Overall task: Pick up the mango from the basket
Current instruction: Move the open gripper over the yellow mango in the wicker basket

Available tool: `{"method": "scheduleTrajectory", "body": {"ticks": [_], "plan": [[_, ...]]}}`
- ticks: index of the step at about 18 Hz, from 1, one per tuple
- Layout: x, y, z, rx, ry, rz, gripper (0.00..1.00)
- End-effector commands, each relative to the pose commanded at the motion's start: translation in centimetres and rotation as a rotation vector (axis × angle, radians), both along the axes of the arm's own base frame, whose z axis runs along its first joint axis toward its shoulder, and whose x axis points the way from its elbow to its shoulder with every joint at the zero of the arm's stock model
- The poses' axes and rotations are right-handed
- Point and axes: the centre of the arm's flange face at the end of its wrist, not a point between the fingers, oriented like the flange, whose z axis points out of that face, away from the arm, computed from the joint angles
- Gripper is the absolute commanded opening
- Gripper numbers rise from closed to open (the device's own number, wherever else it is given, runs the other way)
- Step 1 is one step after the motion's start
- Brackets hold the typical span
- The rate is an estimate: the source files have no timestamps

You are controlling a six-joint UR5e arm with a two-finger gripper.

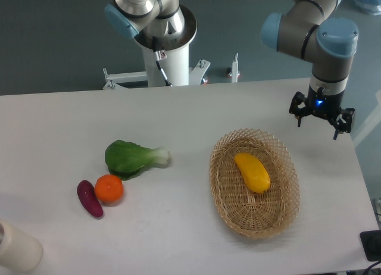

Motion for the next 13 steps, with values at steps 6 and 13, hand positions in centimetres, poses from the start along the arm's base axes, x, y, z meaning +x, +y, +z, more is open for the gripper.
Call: {"method": "scheduleTrajectory", "body": {"ticks": [6,13], "plan": [[0.2,0.0,0.1,0.012,-0.002,-0.001,1.0],[1.9,1.8,-1.6,0.041,-0.052,0.07,1.0]]}}
